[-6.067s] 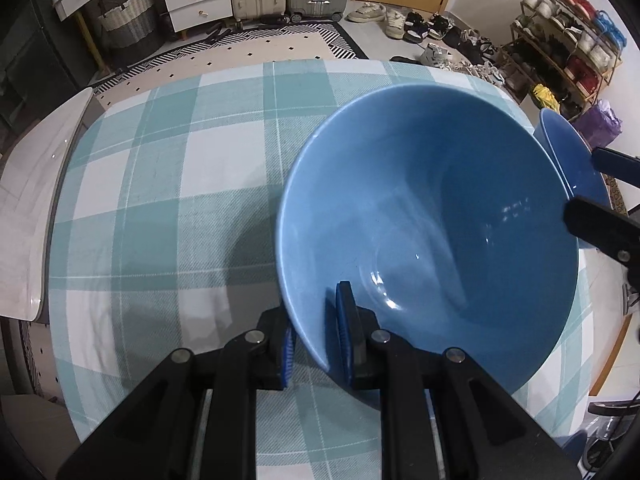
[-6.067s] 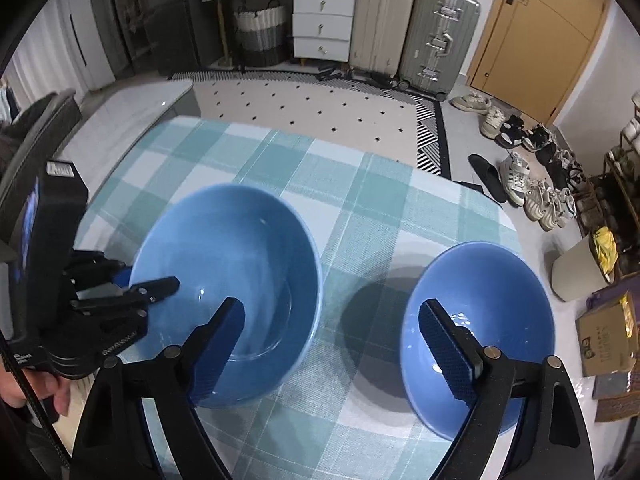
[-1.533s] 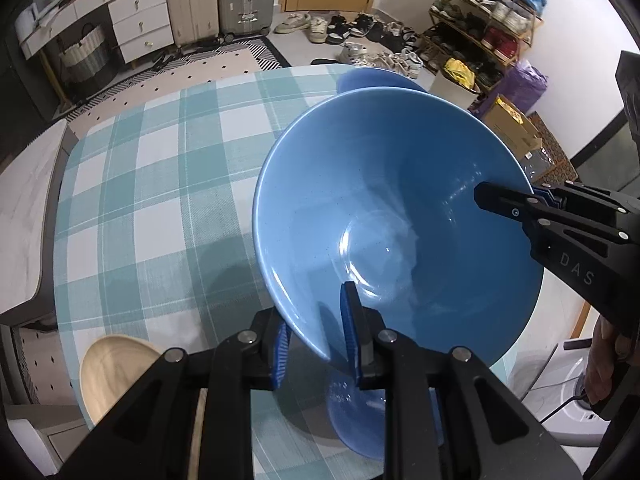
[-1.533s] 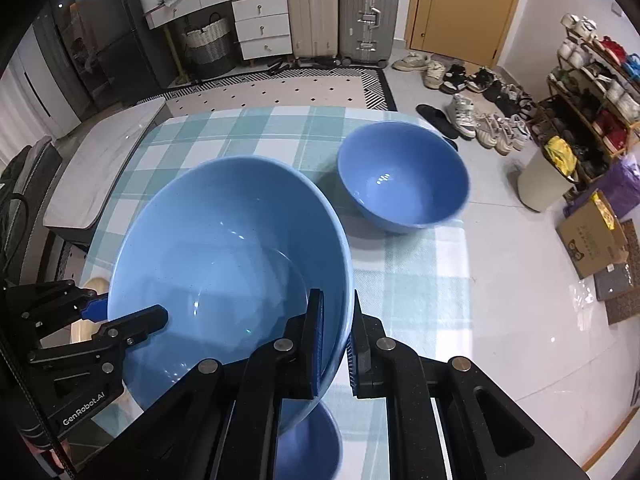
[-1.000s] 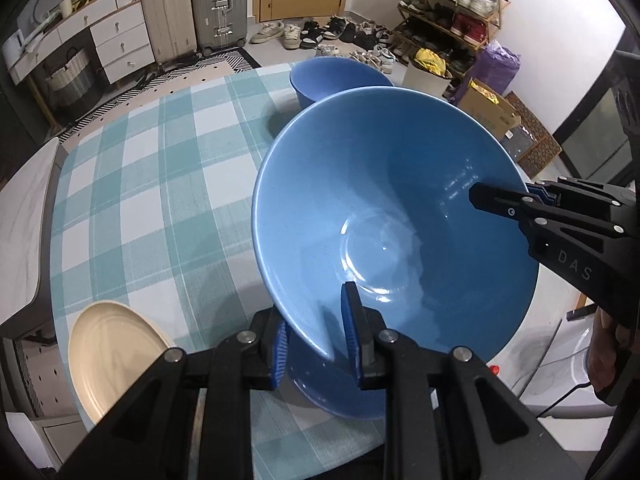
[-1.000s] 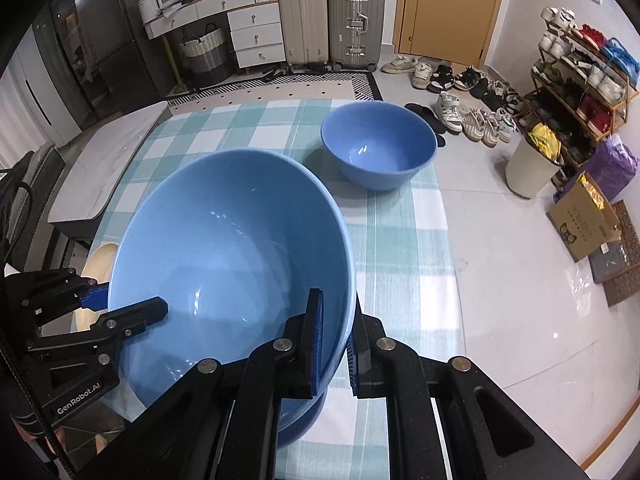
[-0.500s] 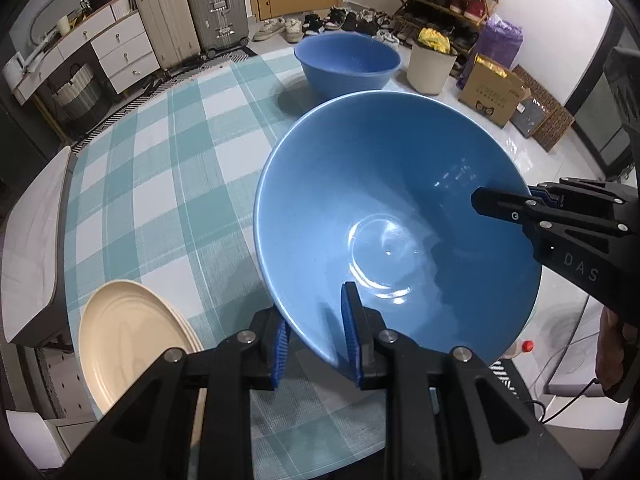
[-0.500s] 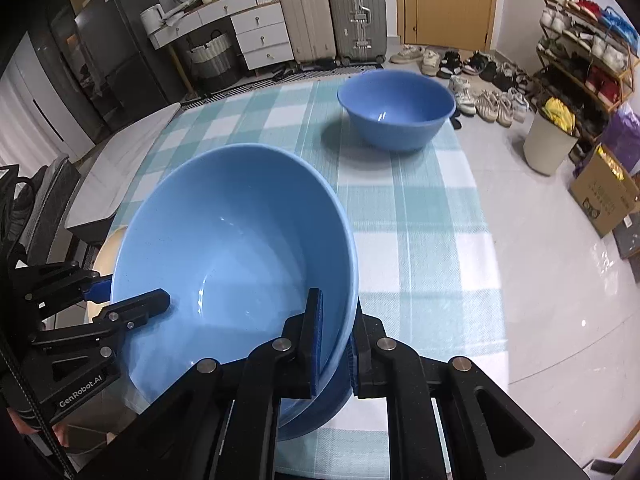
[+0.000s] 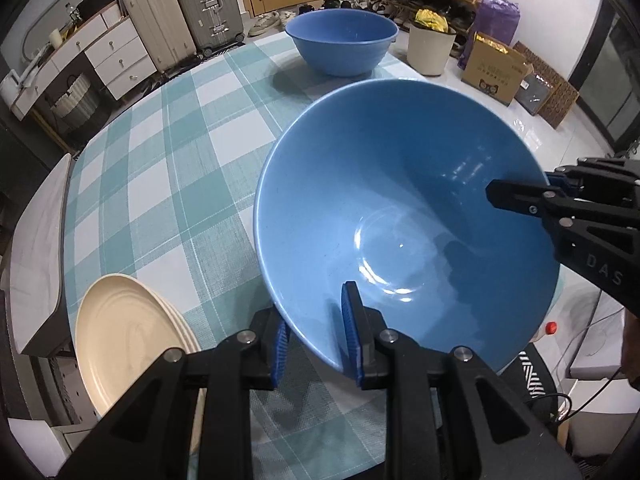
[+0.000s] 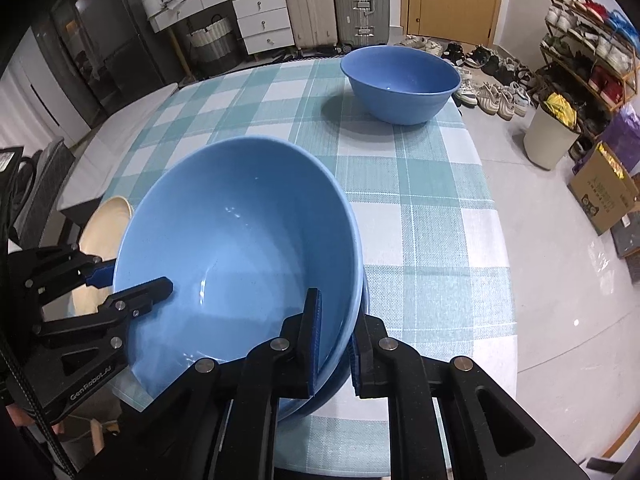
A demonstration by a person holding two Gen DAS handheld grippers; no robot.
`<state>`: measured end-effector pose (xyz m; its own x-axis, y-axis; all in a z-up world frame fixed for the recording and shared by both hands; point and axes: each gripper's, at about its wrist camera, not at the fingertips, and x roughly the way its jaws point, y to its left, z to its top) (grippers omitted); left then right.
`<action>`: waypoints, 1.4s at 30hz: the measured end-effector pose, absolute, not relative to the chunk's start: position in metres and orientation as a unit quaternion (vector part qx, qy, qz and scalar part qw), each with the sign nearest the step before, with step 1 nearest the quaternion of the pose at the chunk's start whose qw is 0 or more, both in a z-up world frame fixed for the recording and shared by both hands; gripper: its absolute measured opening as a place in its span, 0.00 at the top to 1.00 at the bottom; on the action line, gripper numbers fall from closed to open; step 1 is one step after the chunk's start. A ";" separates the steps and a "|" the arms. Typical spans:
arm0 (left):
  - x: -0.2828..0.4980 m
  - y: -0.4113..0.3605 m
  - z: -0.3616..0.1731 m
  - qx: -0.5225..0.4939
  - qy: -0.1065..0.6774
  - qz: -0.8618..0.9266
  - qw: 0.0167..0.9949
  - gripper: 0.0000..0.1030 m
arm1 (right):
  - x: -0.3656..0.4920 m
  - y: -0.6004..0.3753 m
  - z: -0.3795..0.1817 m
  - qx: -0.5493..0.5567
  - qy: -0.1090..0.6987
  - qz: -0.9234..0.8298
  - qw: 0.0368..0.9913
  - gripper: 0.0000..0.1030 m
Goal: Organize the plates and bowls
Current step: 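Lower the held bowl into the blue bowl beside the plate stack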
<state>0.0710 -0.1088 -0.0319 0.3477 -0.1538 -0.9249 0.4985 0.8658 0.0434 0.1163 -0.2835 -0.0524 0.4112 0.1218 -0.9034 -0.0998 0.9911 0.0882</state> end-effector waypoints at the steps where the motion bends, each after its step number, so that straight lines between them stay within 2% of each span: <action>1: 0.071 -0.109 -0.034 0.163 0.534 -0.202 0.805 0.78 | 0.116 -0.282 -0.053 0.002 0.539 0.065 0.840 0.89; 17: 0.061 -0.112 -0.052 0.196 0.536 -0.199 0.797 0.76 | 0.102 -0.277 -0.060 -0.010 0.539 0.064 0.840 0.88; 24: 0.061 -0.111 -0.054 0.188 0.536 -0.200 0.799 0.76 | 0.099 -0.279 -0.059 -0.003 0.536 0.064 0.842 0.88; 31: 0.065 -0.108 -0.062 0.172 0.546 -0.200 0.795 0.71 | 0.099 -0.273 -0.054 -0.019 0.528 0.063 0.847 0.88; 42: 0.065 -0.107 -0.058 0.166 0.543 -0.203 0.798 0.71 | 0.100 -0.276 -0.053 -0.032 0.524 0.052 0.850 0.88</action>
